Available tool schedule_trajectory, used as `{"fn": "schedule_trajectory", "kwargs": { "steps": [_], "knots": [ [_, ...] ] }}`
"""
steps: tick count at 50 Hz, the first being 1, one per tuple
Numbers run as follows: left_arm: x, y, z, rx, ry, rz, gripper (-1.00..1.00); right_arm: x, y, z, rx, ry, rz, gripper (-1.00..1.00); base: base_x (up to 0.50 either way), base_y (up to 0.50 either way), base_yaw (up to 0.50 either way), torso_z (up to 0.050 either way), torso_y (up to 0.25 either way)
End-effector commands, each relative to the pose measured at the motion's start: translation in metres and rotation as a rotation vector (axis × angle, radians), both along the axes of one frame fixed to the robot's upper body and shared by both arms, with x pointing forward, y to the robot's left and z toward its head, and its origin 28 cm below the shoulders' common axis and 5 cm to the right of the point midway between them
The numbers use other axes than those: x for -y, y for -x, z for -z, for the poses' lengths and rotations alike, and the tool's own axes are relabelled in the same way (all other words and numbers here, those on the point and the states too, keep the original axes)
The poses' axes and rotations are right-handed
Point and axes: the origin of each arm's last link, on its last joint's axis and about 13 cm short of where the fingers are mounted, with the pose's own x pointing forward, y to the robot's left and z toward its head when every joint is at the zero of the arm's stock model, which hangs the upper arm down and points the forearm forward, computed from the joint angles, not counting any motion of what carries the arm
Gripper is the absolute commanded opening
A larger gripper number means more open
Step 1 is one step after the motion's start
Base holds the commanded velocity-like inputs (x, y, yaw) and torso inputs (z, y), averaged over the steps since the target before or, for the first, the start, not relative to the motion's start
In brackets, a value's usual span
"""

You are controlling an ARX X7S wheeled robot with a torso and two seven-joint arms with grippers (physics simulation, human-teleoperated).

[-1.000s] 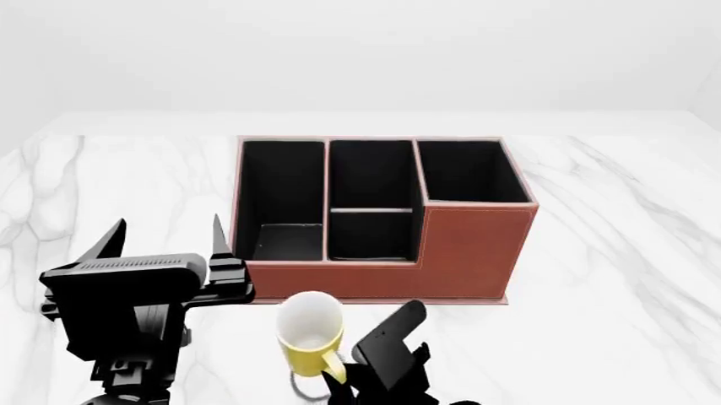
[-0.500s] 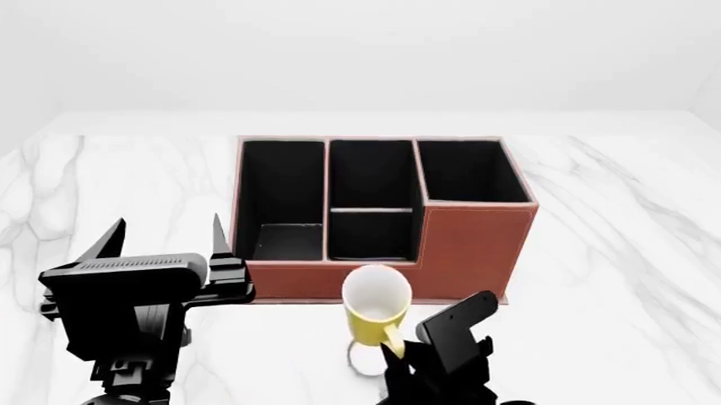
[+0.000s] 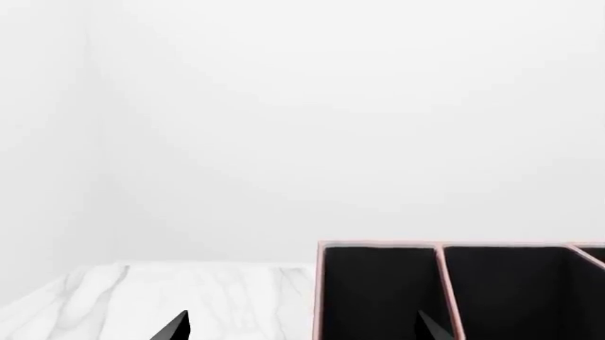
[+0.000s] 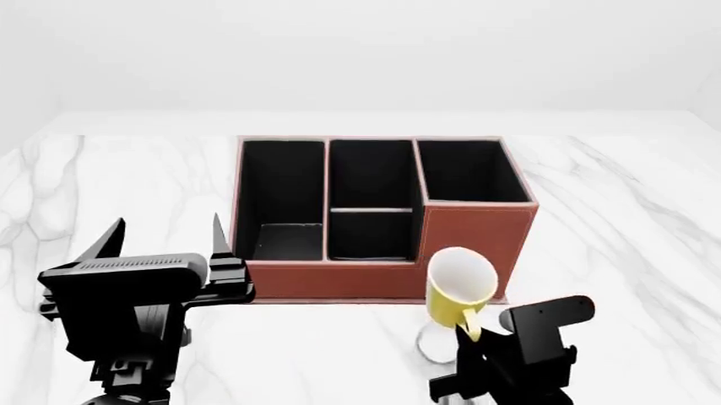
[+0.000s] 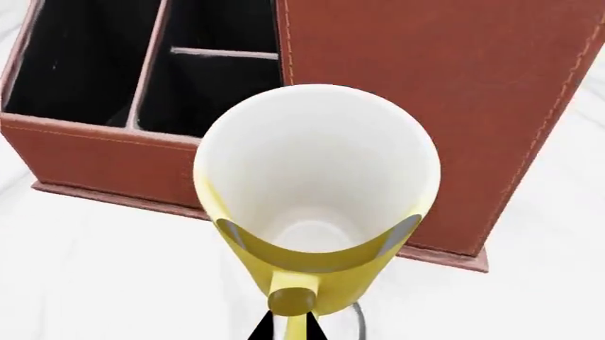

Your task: Pick up the yellow and white mug and place it to the right of the caddy.

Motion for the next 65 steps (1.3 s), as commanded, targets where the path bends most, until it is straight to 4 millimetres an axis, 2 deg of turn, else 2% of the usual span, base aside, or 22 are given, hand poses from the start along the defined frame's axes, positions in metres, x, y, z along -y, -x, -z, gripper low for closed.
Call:
{"fn": "schedule_trajectory", "kwargs": {
  "steps": [1, 20, 30, 48, 65],
  "knots": [
    [0.000, -0.001, 0.000, -0.003, 0.006, 0.013, 1.00, 0.022, 0.006, -0.009, 0.051, 0.007, 0.165, -1.00, 0.00, 0.00, 0.00, 0.000, 0.000],
    [0.001, -0.001, 0.000, -0.002, 0.006, 0.014, 1.00, 0.041, 0.012, -0.016, 0.064, 0.052, 0.354, -1.00, 0.00, 0.00, 0.00, 0.000, 0.001],
    [0.001, -0.001, 0.000, -0.002, 0.006, 0.013, 1.00, 0.048, 0.007, -0.018, 0.063, 0.089, 0.433, -1.00, 0.00, 0.00, 0.00, 0.000, 0.000],
    [0.001, -0.001, 0.001, -0.004, 0.002, 0.011, 1.00, 0.065, -0.027, -0.019, 0.044, 0.121, 0.504, -1.00, 0.00, 0.00, 0.00, 0.000, 0.001],
    [0.001, -0.001, 0.000, -0.004, -0.001, 0.011, 1.00, 0.080, -0.077, -0.016, 0.002, 0.113, 0.534, -1.00, 0.00, 0.00, 0.00, 0.000, 0.001]
  ]
}}
